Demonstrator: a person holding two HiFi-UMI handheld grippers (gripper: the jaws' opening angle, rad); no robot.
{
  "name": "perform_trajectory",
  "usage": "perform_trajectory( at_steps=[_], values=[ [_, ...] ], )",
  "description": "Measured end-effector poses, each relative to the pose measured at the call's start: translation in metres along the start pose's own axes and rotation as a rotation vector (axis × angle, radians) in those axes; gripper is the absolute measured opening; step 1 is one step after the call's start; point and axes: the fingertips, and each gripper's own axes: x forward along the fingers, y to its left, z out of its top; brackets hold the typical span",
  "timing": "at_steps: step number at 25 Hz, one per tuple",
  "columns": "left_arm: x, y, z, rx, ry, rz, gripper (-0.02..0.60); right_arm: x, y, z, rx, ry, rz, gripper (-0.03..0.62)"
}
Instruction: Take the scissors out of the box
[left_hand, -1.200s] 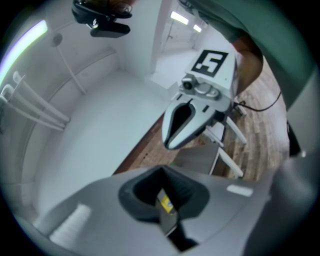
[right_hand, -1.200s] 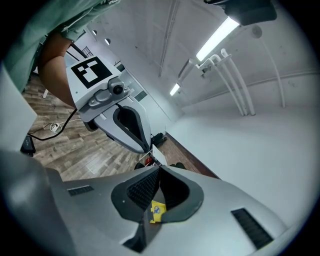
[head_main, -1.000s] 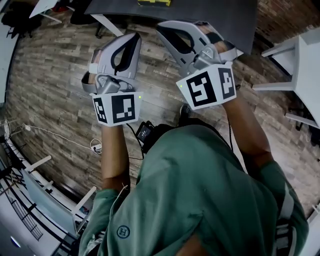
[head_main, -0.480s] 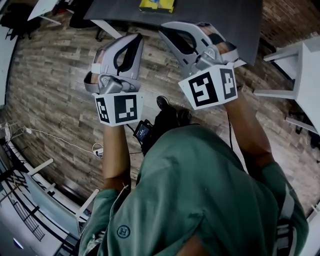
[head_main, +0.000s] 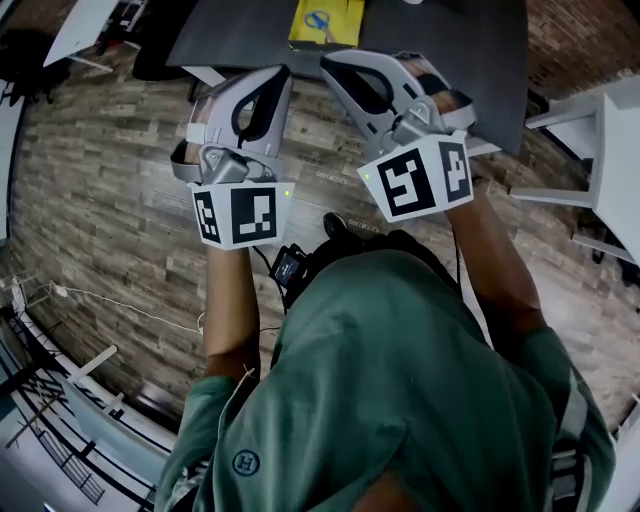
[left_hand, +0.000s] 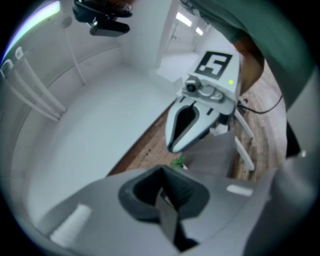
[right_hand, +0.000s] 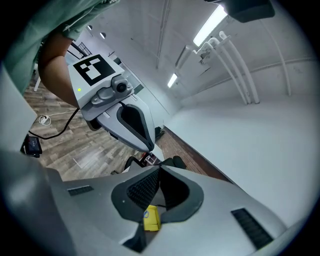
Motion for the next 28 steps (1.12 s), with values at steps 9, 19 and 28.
perform_trajectory(
  at_steps=[9, 19, 28],
  values=[
    [0.035, 0.016, -0.024, -0.010, -0.024, -0.024, -0.002, 0.037, -0.018, -0.016, 0.010, 0.028, -0.006, 0.008],
    [0.102, 0.036, -0.058, -0.022, 0.039, -0.023, -0.002, 0.092, -0.051, -0.065, 0.040, 0.002, 0.038, 0.008],
    [0.173, 0.044, -0.080, -0.035, 0.098, -0.005, -0.002, 0.135, -0.082, -0.116, 0.044, -0.036, 0.095, 0.008]
  ],
)
